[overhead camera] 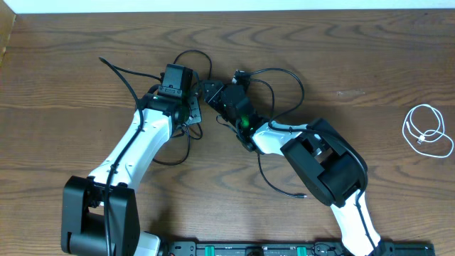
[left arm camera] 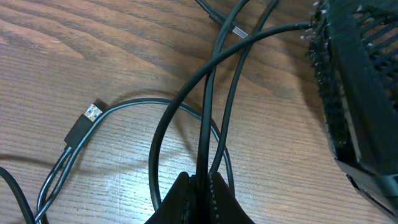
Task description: Untangle cables
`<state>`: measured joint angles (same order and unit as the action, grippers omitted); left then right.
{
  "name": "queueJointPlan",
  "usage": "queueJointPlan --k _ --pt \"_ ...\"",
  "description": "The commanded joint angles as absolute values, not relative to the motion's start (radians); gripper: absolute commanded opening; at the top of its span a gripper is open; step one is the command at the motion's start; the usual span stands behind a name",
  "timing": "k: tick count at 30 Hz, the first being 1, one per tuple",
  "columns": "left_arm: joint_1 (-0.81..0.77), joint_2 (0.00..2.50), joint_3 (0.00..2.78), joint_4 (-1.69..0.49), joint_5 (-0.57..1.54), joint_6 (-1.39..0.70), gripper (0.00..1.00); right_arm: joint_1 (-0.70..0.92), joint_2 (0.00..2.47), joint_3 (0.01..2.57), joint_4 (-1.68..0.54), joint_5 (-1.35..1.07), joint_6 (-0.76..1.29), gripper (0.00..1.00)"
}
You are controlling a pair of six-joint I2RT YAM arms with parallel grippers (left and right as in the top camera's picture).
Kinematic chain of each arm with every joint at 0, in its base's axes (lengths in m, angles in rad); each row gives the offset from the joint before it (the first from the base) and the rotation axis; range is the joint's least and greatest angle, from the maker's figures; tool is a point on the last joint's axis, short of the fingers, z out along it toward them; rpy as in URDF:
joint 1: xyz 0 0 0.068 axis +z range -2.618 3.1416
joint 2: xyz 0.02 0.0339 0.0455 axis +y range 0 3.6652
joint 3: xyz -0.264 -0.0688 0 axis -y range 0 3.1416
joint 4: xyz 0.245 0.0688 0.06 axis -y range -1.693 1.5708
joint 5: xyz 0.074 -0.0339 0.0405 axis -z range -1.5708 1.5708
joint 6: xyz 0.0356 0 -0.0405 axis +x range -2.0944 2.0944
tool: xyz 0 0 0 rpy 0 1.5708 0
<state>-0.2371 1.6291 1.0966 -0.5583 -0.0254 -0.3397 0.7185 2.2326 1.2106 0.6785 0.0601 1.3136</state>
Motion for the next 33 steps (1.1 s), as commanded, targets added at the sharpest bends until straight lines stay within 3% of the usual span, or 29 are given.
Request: queueJointPlan --k 1,13,17,20,33 --pt "-0.232 1.639 1.102 -0.559 -0.026 -0.334 0.08 0.728 2.263 1.230 0.690 0.099 1.312 0.40" --pt "-0.232 1.639 1.102 -0.559 -0.027 -0.334 0.08 0.744 2.338 1.324 0.701 0.038 1.312 0.40" --pt "-0.232 1.639 1.102 -0.559 -0.027 -0.334 0.08 0.744 2.338 1.324 0.699 0.034 1.311 0.28" --pt "-0.232 1.639 1.102 -0.559 -0.027 -0.334 0.08 0.742 2.338 1.324 0.700 0.027 1.311 0.03" --pt "-0.232 1.639 1.102 -0.556 -0.027 -0.334 0.08 0.577 2.315 1.324 0.702 -0.550 1.251 0.01"
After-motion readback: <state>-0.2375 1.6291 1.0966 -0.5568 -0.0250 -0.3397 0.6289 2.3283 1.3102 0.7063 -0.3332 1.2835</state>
